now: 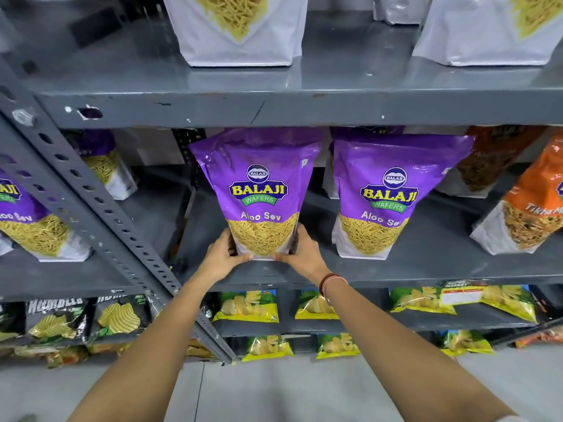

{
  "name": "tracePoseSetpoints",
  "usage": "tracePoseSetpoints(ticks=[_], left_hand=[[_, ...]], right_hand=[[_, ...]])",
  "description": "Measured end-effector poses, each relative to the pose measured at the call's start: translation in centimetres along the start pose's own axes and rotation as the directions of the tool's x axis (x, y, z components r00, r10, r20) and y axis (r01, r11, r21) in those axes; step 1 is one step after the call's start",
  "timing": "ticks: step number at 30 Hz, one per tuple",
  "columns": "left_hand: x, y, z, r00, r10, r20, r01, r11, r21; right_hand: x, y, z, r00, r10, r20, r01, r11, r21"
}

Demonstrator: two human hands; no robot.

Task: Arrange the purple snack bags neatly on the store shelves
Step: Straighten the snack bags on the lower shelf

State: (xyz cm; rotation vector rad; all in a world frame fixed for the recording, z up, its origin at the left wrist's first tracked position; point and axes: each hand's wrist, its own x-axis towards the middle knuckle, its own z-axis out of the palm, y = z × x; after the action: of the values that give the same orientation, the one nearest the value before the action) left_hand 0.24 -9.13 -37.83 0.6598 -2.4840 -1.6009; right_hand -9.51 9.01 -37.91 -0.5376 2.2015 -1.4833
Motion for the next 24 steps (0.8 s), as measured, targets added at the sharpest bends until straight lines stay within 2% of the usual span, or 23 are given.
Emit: tracePoseSetpoints(ticks=[6, 8, 11, 14, 15, 17, 19, 21, 22, 24], left_hand=[[-0.1, -0.4, 0.2, 1.000, -0.010, -0.021, 0.011, 0.999, 0.053], [-0.4, -0.7, 0.4, 0.997, -0.017, -0.071, 0.021, 0.998, 0.056], [-1.9, -1.2, 1.5, 0.962, 0.006, -0.274, -0.003, 1.000, 0.010], [-5.1, -0.6, 4.8, 0.822, 0.051, -0.568, -0.076, 0.997, -0.020], [-6.0, 0.0, 6.1, 0.790, 0.088, -0.607, -0.119, 0.993, -0.010], [-7.0, 1.2, 8.8, 0.812, 0.201, -0.547, -0.220, 0.975, 0.033], [-6.6, 2.5, 11.1, 0.887, 0.286, -0.362, -0.288, 0.956, 0.049], [-5.3, 4.3, 12.8, 0.921, 0.335, -0.201, -0.324, 0.942, 0.087], [-4.5, 5.2, 13.6, 0.925, 0.352, -0.141, -0.339, 0.935, 0.107], [-2.7, 6.7, 14.8, 0.930, 0.362, -0.058, -0.351, 0.925, 0.142]], right_hand=[[0.2, -0.4, -0.4, 0.997, 0.022, 0.070, -0.020, 0.999, -0.025], [-0.1, -0.4, -0.3, 0.999, 0.008, 0.036, -0.006, 0.999, -0.041], [-1.5, 0.0, -0.7, 0.990, -0.050, -0.131, 0.046, 0.998, -0.033], [-4.1, 0.7, -2.5, 0.944, -0.104, -0.314, 0.106, 0.994, -0.012], [-5.0, 1.3, -3.1, 0.917, -0.123, -0.380, 0.129, 0.992, -0.010], [-6.6, 2.5, -4.6, 0.837, -0.119, -0.533, 0.155, 0.988, 0.023], [-7.6, 3.5, -6.4, 0.731, -0.068, -0.679, 0.156, 0.985, 0.069], [-7.8, 4.1, -9.0, 0.660, -0.046, -0.750, 0.141, 0.988, 0.063], [-7.6, 4.4, -10.3, 0.657, -0.030, -0.753, 0.116, 0.991, 0.062], [-6.9, 5.0, -12.8, 0.706, 0.036, -0.708, 0.038, 0.995, 0.089]])
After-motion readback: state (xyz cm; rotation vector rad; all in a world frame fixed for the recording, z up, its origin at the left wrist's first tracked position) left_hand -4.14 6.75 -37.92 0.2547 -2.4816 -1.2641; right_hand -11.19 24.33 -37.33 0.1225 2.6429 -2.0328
